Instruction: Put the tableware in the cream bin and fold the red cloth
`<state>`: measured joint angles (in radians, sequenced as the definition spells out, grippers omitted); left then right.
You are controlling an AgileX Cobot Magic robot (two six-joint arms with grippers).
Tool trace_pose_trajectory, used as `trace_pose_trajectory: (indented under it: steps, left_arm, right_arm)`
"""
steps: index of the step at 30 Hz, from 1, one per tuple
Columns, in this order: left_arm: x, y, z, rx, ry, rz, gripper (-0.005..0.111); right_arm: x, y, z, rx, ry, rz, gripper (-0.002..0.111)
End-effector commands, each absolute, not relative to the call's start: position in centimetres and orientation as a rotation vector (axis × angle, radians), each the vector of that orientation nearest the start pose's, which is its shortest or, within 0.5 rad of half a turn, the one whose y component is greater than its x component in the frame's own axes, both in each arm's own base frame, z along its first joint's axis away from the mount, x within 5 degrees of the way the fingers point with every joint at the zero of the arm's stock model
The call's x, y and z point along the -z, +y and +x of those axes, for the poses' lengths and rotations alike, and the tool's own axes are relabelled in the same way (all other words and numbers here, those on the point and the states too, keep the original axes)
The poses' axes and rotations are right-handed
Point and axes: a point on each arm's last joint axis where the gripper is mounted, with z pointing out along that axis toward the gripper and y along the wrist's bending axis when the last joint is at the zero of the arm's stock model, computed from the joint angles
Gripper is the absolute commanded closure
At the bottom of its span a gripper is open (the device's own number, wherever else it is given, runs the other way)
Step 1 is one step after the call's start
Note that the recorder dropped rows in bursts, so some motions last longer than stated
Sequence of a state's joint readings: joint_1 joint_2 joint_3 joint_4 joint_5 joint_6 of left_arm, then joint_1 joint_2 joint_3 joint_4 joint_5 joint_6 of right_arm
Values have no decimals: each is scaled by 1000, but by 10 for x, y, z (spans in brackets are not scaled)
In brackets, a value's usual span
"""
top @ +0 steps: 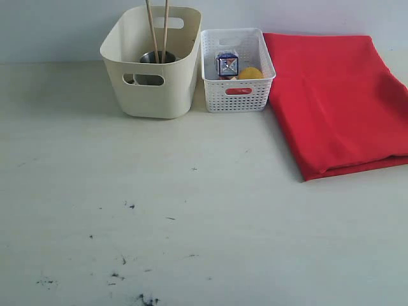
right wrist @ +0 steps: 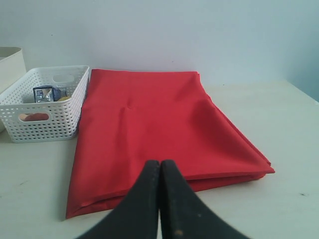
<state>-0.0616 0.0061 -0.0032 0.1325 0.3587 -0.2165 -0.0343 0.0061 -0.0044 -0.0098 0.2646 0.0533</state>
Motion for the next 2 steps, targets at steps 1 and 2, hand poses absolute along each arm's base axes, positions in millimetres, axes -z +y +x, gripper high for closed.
trace_pose_trajectory:
  steps: [1, 2]
  left_arm:
    - [-181, 1, 53, 68, 1835, -67, 107]
    - [-181, 1, 53, 68, 1835, -67, 107]
  right_arm:
    - [-190, -2, 55, -6, 1743, 72, 108]
    - [-190, -2, 55, -6, 1743, 72, 108]
